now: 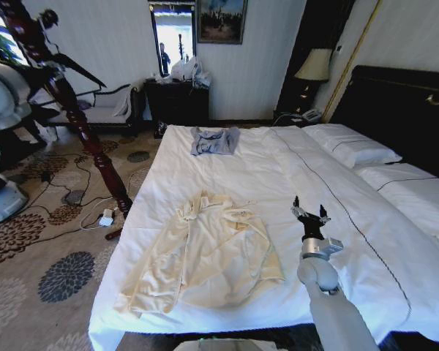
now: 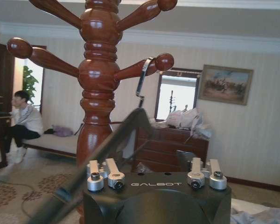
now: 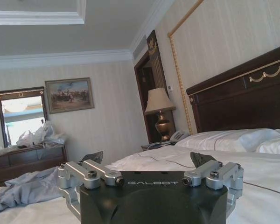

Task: Pick up the clothes from the bed and hang them on the clothes hanger.

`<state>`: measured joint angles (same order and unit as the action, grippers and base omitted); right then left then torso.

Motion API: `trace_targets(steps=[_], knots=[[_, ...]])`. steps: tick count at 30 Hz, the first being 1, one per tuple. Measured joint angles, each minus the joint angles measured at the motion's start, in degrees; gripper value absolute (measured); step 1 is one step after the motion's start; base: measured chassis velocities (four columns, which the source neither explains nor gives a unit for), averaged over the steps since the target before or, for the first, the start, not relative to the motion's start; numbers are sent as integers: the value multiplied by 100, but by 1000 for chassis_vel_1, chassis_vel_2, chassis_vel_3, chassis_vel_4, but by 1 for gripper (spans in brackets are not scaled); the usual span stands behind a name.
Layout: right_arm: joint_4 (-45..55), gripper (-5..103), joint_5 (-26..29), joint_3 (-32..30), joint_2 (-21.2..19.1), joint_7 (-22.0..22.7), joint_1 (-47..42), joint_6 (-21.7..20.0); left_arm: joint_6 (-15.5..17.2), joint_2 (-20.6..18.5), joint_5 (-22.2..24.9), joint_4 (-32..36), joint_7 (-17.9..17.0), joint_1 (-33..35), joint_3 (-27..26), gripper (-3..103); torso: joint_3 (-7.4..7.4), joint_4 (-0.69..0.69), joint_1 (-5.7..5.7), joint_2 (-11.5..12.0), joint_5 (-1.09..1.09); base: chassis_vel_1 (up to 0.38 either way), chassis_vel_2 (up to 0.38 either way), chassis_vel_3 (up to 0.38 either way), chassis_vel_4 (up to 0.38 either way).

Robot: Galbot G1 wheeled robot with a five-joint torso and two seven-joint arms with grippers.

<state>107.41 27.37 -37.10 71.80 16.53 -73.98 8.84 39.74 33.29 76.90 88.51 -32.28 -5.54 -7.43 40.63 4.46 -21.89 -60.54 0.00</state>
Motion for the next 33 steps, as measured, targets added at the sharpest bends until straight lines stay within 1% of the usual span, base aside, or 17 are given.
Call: trace_targets(steps=[2, 3, 4, 5, 7, 8, 11, 13, 17, 25, 29, 31, 32, 33], knots=[[-14, 100, 0, -21, -24, 24, -17, 11, 54, 26, 13, -29, -77, -145, 110, 81, 0, 0, 1, 0, 0, 0, 0, 0, 0], [-19, 100, 0, -27, -27, 31, -23, 15, 72, 35, 27, -38, -102, -233, 178, 81, 0, -1, 0, 0, 0, 0, 0, 0, 0], [-22, 100, 0, -29, -27, 37, -32, 17, 87, 54, 43, -54, -122, -340, 262, 86, 0, -2, 1, 0, 0, 0, 0, 0, 0], [-22, 100, 0, -29, -27, 37, -32, 17, 87, 54, 43, -54, -122, -340, 262, 86, 0, -2, 1, 0, 0, 0, 0, 0, 0], [-23, 100, 0, -29, -18, 48, -46, 20, 127, 87, 91, -95, -182, -508, 380, 96, 0, 0, 0, 0, 0, 0, 0, 0, 0], [-23, 100, 0, -28, -10, 54, -52, 21, 167, 101, 130, -121, -229, -590, 443, 98, 0, 1, 0, 0, 2, 0, 0, 0, 0], [-22, 100, -1, -28, -6, 76, -66, 22, 230, 102, 169, -157, -295, -655, 508, 100, 0, 1, 0, 0, 2, 0, 0, 0, 0], [-15, 100, -2, -30, -13, 128, -86, 22, 252, 91, 237, -183, -379, -664, 545, 100, 0, -2, 0, 0, -1, 0, 0, 0, 0], [-16, 100, -2, -76, -47, 203, -119, 22, 254, 88, 266, -224, -439, -610, 547, 100, 0, -1, 1, 0, 0, 0, 0, 0, 0], [-19, 100, -2, -120, -81, 272, -156, 23, 254, 4, 281, -181, -449, -617, 512, 100, 0, 0, 1, 0, 0, 0, 0, 0, 0], [-20, 100, -1, -103, -61, 275, -137, 26, 253, -119, 328, -82, -342, -625, 462, 100, 0, 0, 1, 0, 0, 0, 0, 0, 0], [-20, 100, 0, -81, -48, 275, -122, 28, 251, -218, 306, -68, -169, -569, 392, 100, 0, 0, 2, 0, 1, 0, 0, 0, 0], [-20, 100, 0, -73, -45, 275, -119, 28, 251, -273, 272, -78, -18, -505, 321, 100, 0, -1, 1, 0, 0, 0, 0, 0, 0], [-20, 100, 0, -73, -45, 275, -119, 28, 251, -273, 272, -78, -18, -505, 321, 100, 0, -1, 1, 0, 0, 0, 0, 0, 0]])
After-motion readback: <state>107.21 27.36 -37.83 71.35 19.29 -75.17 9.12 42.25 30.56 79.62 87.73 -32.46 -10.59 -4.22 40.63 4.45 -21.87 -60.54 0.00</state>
